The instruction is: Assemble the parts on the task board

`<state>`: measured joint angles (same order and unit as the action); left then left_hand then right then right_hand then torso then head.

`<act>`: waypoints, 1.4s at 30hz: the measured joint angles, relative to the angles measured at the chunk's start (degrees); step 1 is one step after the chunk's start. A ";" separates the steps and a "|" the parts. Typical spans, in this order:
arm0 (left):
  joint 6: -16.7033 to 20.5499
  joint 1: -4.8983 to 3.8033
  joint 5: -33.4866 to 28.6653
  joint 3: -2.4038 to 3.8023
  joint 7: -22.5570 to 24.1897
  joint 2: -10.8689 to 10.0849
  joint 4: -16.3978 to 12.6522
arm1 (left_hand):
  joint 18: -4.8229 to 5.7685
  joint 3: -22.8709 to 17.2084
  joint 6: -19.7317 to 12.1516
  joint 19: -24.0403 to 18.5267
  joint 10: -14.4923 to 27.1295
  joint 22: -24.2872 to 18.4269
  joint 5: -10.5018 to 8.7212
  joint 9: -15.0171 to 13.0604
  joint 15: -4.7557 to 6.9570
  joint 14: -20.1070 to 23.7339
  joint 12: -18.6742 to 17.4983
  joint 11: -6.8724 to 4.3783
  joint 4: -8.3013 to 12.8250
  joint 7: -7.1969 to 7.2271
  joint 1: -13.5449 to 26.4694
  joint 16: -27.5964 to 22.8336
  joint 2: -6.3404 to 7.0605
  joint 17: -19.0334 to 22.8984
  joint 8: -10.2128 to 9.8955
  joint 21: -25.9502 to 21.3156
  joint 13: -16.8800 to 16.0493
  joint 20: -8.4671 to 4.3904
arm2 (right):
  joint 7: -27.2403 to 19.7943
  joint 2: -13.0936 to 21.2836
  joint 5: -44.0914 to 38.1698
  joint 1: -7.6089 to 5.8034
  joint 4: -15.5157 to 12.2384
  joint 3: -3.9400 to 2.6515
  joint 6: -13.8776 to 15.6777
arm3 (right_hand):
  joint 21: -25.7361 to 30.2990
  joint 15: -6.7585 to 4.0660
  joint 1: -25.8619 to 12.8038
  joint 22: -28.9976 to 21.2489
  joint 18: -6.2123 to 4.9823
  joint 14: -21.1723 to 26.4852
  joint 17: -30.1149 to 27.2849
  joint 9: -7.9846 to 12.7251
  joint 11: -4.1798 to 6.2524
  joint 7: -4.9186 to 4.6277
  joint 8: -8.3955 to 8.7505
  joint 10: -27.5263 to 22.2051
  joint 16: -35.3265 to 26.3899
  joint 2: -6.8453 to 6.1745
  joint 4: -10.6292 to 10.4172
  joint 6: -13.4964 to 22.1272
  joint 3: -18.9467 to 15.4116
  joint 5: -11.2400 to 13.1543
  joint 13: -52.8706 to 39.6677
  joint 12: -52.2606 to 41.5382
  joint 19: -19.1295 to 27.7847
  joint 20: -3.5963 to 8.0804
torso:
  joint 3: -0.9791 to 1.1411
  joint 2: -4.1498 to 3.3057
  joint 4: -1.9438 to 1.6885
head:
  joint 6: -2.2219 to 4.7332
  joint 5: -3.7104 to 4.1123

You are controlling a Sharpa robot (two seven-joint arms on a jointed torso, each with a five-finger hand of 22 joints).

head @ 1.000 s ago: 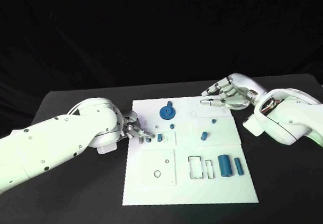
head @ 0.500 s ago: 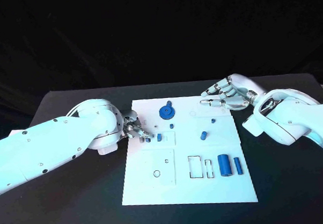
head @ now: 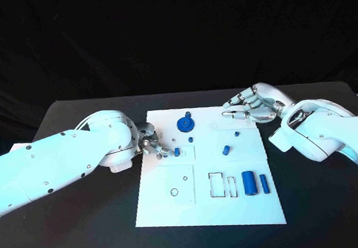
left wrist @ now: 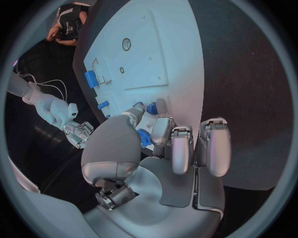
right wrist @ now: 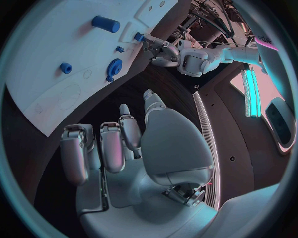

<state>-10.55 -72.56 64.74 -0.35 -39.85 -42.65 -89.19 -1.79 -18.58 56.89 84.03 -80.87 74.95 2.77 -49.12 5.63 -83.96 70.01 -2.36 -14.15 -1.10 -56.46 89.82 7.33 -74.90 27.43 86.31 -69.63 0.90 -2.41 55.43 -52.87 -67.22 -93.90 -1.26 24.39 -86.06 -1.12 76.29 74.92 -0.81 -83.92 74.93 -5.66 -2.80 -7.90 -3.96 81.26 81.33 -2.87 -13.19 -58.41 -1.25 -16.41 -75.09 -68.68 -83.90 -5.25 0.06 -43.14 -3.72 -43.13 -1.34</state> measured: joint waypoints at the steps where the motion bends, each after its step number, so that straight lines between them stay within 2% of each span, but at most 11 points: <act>1: 0.02 0.00 -0.01 0.00 -0.01 -0.02 -0.03 | 0.00 0.00 0.00 0.00 0.00 0.00 0.00 0.00 0.00 0.00 0.00 0.00 0.00 0.00 0.00 0.00 0.00 0.00 0.00 -0.06 0.00 0.00 | 0.00 0.00 0.00 0.01 0.00 0.00 -0.02 | 0.00 0.00 0.00 0.00 0.00 0.00 0.00 -0.02 0.00 0.00 0.00 0.00 0.00 0.00 0.00 0.00 0.00 0.00 0.01 -0.01 0.00 0.00 | 0.00 0.00 0.01 | 0.01 0.00; 16: 0.30 0.01 -0.05 0.00 -0.10 0.05 -0.11 | 0.00 0.41 -0.20 0.00 0.00 -0.01 0.00 0.07 0.00 0.00 -0.23 0.00 -0.41 -0.21 -0.46 0.00 0.75 0.00 -0.21 -0.23 0.06 0.00 | 0.02 -0.06 0.00 0.07 0.04 0.00 -0.17 | 0.00 0.00 0.24 -0.01 0.00 0.00 -0.01 -0.02 -0.09 0.00 0.00 -0.09 -0.21 0.24 0.16 0.00 -0.16 0.00 -0.06 -0.06 0.00 0.00 | 0.00 -0.03 0.04 | 0.02 0.09; 19: 0.52 0.01 -0.01 0.00 -0.11 0.09 -0.11 | 0.00 0.41 -0.20 0.00 0.00 -0.01 0.00 0.13 0.00 0.00 -0.23 0.00 -0.40 -0.21 -1.32 0.00 -0.11 0.00 -0.21 -0.23 0.06 0.00 | 0.02 -0.06 0.00 0.07 0.05 0.00 -0.19 | 0.00 0.00 0.24 -0.01 0.00 0.00 -0.01 -0.02 -0.09 0.00 0.00 -0.09 -0.21 0.24 0.16 0.00 -0.16 0.00 -0.06 -0.06 0.00 0.00 | 0.00 -0.03 0.05 | 0.02 0.11; 27: 1.03 0.01 0.06 0.00 -0.13 0.52 0.04 | -0.01 -0.53 -0.31 0.00 0.03 -0.02 0.00 0.21 0.00 0.00 -0.23 0.03 0.54 -0.33 -4.18 0.00 -1.32 -0.05 -0.47 -0.56 0.27 0.00 | 0.02 -0.07 0.00 0.09 0.05 0.00 -0.28 | 0.00 0.00 0.24 -0.01 0.00 0.00 -0.01 -0.02 -0.09 0.00 0.00 -0.09 -0.21 0.24 0.16 0.00 -0.16 0.00 0.06 -0.17 0.00 0.00 | 0.00 -0.03 0.04 | 0.05 0.15; 42: 1.00 -0.01 0.41 0.02 -0.13 1.12 1.14 | 0.00 -0.99 -0.39 0.00 0.20 -0.02 0.00 0.27 0.00 0.00 -0.49 0.20 1.00 -0.42 -5.28 0.00 -1.82 -0.04 -0.64 -0.56 0.35 0.00 | 0.04 -0.06 0.00 0.10 0.03 0.00 -0.53 | 0.00 0.00 0.23 -0.02 0.00 0.00 -0.02 0.00 -0.09 0.00 0.00 -0.10 -0.21 0.23 0.16 0.00 -0.16 0.00 0.07 -0.20 0.00 0.00 | 0.00 -0.04 0.04 | -0.03 0.26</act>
<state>-9.56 -72.57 65.15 -0.33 -39.98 -41.53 -88.05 -1.79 -19.57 56.50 84.03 -80.67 74.92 2.77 -48.85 5.63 -83.96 69.52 -2.16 -13.15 -1.52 -61.74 89.83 5.51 -74.94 26.79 85.75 -69.28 0.90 -2.37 55.37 -52.87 -67.12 -93.87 -1.26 23.86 -86.06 -1.12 76.53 74.90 -0.81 -83.92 74.90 -5.67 -2.89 -7.90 -3.96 81.16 81.11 -2.63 -13.03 -58.41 -1.41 -16.41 -75.02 -68.88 -83.90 -5.25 0.06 -43.18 -3.69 -43.16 -1.08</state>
